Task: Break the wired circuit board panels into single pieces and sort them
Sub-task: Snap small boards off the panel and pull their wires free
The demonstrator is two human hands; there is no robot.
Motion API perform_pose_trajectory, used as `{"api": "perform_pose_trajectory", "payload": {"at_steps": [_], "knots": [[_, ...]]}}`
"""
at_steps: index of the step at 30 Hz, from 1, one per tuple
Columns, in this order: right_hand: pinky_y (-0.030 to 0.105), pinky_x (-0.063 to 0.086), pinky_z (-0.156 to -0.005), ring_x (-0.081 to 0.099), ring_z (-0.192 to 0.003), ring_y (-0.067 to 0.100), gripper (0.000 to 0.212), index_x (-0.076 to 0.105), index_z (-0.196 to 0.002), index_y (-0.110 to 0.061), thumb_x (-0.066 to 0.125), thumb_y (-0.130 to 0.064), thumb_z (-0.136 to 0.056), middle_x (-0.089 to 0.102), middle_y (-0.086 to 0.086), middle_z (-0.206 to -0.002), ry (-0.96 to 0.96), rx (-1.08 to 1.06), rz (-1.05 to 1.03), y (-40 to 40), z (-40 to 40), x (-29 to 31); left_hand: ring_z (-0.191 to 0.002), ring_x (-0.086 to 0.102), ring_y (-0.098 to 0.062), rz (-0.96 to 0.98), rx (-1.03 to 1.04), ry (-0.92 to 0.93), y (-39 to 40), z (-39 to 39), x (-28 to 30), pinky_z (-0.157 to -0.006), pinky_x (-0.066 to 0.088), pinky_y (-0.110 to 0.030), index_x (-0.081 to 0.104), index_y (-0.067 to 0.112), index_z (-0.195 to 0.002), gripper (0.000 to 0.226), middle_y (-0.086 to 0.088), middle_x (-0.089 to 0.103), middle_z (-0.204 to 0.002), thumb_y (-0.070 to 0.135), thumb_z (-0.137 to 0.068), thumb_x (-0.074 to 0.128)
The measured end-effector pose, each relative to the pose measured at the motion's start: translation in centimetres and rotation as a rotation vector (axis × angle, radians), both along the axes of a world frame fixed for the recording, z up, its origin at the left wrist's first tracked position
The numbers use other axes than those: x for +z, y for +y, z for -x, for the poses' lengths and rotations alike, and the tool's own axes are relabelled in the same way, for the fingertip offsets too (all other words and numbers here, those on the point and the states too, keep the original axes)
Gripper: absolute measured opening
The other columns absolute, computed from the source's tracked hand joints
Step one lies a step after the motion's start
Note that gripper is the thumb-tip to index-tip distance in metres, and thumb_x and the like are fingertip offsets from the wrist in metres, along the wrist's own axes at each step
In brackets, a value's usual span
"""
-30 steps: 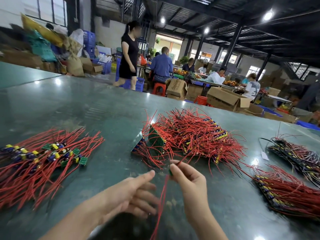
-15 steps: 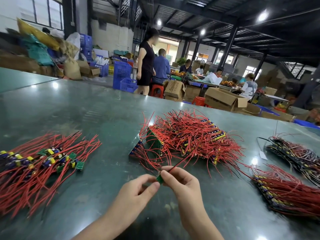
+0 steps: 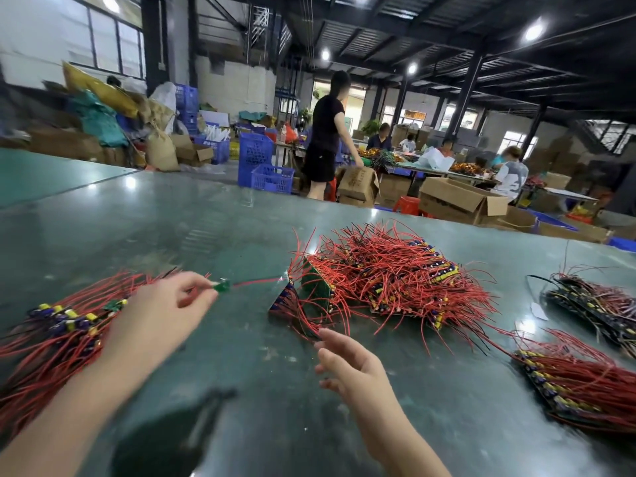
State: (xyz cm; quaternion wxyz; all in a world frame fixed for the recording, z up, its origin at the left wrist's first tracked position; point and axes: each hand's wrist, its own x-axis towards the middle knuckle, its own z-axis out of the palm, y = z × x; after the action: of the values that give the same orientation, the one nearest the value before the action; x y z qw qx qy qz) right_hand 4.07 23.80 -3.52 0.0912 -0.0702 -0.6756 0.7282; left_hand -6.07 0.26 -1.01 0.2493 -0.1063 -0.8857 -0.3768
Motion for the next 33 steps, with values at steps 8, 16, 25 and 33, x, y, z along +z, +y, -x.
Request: {"api": "perform_pose_trajectory", "payload": {"at_steps": [8, 16, 25, 33], "knots": [[0.022, 0.048, -0.062, 0.059, -0.064, 0.010, 0.022, 0.068, -0.101, -0.012, 0.054, 0.001, -0.091, 0.071, -0.002, -0.086, -0.012, -0.050, 0.044, 0.5, -0.1, 0.3, -0.110, 0.051, -0.036, 0.699, 0.404, -0.396, -11.2, 7.4, -7.0, -0.094, 0.044, -0.046, 0.051, 0.031, -0.136, 0.074, -0.014, 0.058, -0.116, 0.061, -0.070, 0.061], [0.016, 0.045, -0.059, 0.054, -0.059, 0.001, 0.022, 0.071, -0.091, -0.019, 0.059, -0.001, -0.087, 0.063, -0.007, -0.069, -0.015, -0.060, -0.189, 0.3, 0.0, -0.3, -0.120, 0.045, -0.042, 0.390, 0.085, -0.072, -0.6, -1.4, -1.1, -0.105, 0.032, -0.050, 0.064, 0.007, -0.119, 0.056, -0.019, 0.058, -0.126, 0.017, -0.068, 0.084], [0.010, 0.040, -0.053, 0.049, -0.053, -0.005, 0.032, 0.063, -0.077, -0.019, 0.050, 0.010, -0.082, 0.056, -0.011, -0.063, 0.045, -0.294, -0.312, 2.1, 0.3, -1.0, -0.075, 0.066, -0.019, -0.783, -0.612, -0.863, 13.3, -7.9, -3.2, -0.071, 0.058, -0.028, 0.062, 0.001, -0.098, 0.020, -0.014, 0.065, -0.098, -0.011, -0.087, 0.051], [0.022, 0.047, -0.085, 0.057, -0.091, 0.005, 0.023, 0.061, -0.095, -0.028, 0.056, -0.007, -0.088, 0.062, -0.006, -0.099, -0.010, -0.404, -0.497, 3.0, 1.6, -2.1, -0.062, 0.069, -0.026, -1.565, -0.567, -1.033, 12.0, -4.5, -4.7, -0.056, 0.059, -0.031, 0.060, -0.003, -0.089, 0.017, -0.017, 0.066, -0.072, -0.003, -0.082, 0.044]]}}
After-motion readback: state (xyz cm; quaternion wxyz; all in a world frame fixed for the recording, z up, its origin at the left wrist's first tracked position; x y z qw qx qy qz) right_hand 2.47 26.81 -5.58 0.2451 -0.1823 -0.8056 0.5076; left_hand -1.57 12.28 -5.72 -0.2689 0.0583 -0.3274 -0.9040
